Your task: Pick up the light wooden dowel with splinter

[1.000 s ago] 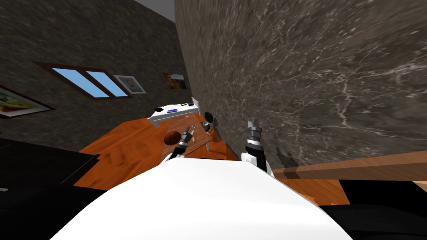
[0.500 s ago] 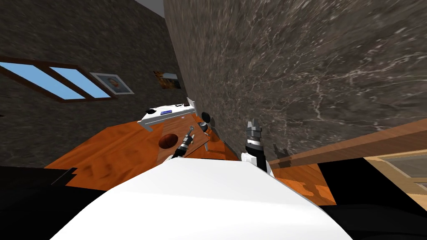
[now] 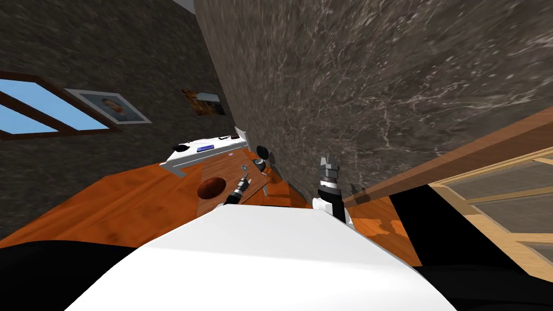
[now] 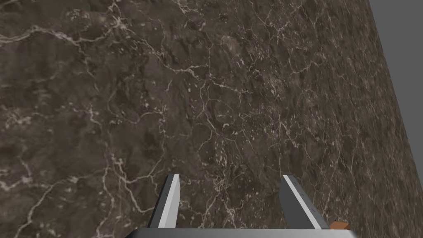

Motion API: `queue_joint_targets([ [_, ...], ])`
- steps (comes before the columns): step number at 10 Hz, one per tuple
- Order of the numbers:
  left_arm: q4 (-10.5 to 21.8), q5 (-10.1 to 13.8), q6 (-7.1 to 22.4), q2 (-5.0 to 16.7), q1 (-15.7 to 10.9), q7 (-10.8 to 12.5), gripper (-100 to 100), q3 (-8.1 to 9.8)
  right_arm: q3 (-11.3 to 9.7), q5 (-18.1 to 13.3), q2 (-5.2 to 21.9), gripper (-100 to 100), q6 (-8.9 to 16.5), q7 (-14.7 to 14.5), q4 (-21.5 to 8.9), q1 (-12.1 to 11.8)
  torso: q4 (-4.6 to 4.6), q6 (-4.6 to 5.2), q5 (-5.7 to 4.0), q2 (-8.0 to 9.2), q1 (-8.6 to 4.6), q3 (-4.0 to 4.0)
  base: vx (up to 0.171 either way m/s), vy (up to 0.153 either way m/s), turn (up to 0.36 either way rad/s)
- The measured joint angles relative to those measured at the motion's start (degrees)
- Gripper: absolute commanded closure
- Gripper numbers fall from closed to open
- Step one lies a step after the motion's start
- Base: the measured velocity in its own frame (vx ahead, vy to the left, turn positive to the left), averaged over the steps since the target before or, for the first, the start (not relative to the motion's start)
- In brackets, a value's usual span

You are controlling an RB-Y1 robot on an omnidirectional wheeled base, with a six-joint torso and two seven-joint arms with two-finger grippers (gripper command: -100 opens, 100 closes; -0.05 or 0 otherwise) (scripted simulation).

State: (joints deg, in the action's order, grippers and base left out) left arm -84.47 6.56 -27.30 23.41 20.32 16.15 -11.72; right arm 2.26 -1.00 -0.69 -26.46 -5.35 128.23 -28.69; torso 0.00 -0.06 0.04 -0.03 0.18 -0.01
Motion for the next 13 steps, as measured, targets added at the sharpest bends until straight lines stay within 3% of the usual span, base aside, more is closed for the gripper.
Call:
queue_joint_targets([
  [3, 7.4, 1.6, 1.5, 1.6, -2.4, 0.5, -100, -2.28, 0.0, 0.0, 0.0, 0, 0.0, 0.0, 0.0, 0.0, 0.0, 0.04, 0.01, -0.01, 0.05, 0.0, -0.02, 0.053, -0.297],
  [5, 9.1, 3.0, 4.6, 3.0, -2.0, 0.6, -100, -3.77, 0.0, 0.0, 0.0, 0, 0.0, 0.0, 0.0, 0.0, 0.0, -0.03, 0.02, 0.02, 0.1, 0.01, -0.014, 0.039, -0.058],
  [8, 14.5, 4.3, 5.5, 4.9, -3.6, 1.6, -100, -5.24, 0.0, 0.0, 0.0, 0, 0.0, 0.0, 0.0, 0.0, -0.01, -0.02, -0.01, -0.03, -0.02, -0.02, -0.012, 0.029, -0.269],
  [11, 19.8, 5.9, 8.1, 5.7, -5.2, 1.5, -100, -7.34, 0.0, 0.0, 0.0, 0, 0.0, 0.0, 0.0, 0.0, 0.0, 0.02, 0.01, -0.05, 0.04, -0.02, -0.012, 0.043, -0.167],
  [13, 21.4, 6.4, 9.2, 6.1, -4.9, 1.4, -100, -7.71, 0.0, 0.0, 0.0, 0, 0.0, 0.0, 0.0, 0.0, -0.01, -0.05, 0.0, -0.06, -0.03, -0.03, -0.008, 0.024, -0.115],
])
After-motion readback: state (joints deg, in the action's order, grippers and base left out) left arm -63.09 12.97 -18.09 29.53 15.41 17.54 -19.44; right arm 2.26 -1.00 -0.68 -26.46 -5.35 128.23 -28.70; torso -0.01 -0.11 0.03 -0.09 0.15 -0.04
